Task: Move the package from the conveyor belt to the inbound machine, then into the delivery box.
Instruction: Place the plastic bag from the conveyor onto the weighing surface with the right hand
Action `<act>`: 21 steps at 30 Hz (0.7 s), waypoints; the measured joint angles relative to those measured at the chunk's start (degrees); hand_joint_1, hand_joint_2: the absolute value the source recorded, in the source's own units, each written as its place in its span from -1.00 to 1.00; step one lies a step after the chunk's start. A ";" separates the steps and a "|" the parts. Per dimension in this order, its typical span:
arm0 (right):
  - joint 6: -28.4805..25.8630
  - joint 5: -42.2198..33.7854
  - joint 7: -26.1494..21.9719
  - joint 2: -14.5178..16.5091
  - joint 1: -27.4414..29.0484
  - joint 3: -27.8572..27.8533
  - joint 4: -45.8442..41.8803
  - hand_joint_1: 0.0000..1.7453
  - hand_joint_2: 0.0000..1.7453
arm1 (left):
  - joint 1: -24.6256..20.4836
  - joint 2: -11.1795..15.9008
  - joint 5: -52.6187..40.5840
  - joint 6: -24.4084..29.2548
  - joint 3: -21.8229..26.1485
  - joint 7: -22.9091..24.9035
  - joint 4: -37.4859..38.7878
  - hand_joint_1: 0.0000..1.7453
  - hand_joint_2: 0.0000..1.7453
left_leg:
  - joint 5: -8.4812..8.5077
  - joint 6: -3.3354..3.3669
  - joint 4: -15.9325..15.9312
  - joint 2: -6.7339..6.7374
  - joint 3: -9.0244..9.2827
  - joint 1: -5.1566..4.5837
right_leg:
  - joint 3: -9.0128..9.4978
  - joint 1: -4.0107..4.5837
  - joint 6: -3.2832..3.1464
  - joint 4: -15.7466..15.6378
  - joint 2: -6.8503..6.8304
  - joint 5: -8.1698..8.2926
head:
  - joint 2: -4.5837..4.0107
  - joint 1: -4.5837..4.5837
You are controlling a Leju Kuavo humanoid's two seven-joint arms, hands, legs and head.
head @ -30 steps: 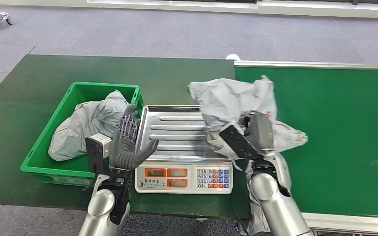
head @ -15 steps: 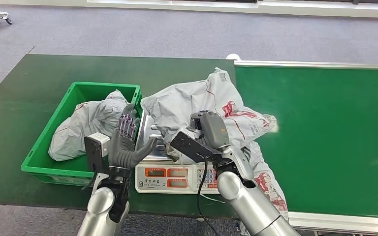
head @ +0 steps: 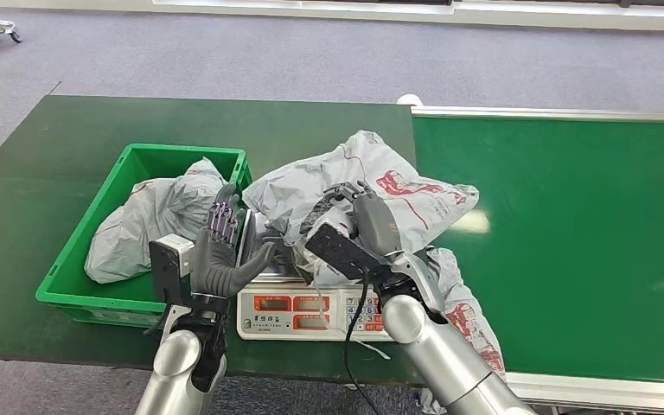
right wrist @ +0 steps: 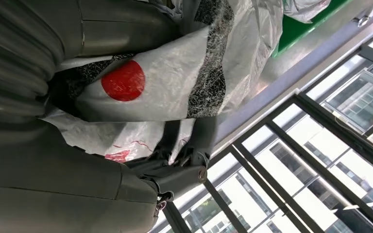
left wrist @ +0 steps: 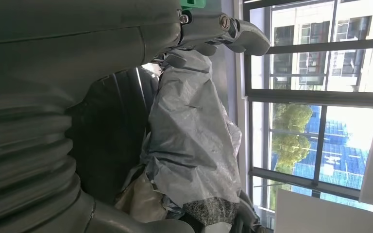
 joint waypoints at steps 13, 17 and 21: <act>3.20 -10.83 -4.74 -0.81 0.63 -2.09 -2.23 -1.00 1.00 | 0.33 0.35 -1.69 1.88 0.00 -0.91 -0.03 -1.00 1.00 | 0.00 0.00 0.00 0.00 0.00 0.00 | -0.01 0.00 0.00 0.00 0.00 0.00 | 0.00 -0.01; 5.80 -19.62 -7.75 -1.24 1.91 -4.36 -4.14 -1.00 1.00 | 0.19 0.50 -3.40 4.19 0.00 -1.70 -0.02 -1.00 1.00 | 0.00 0.00 0.00 0.00 0.01 0.00 | -0.02 -0.01 0.00 0.00 0.00 0.00 | 0.00 0.00; 7.66 -28.12 -10.16 -1.91 3.71 -6.99 -7.12 -1.00 1.00 | -0.14 0.85 -6.46 7.19 0.01 -2.62 -0.05 -1.00 1.00 | 0.00 0.00 0.00 0.00 0.00 0.00 | -0.02 -0.01 0.00 0.00 -0.01 0.00 | 0.00 0.00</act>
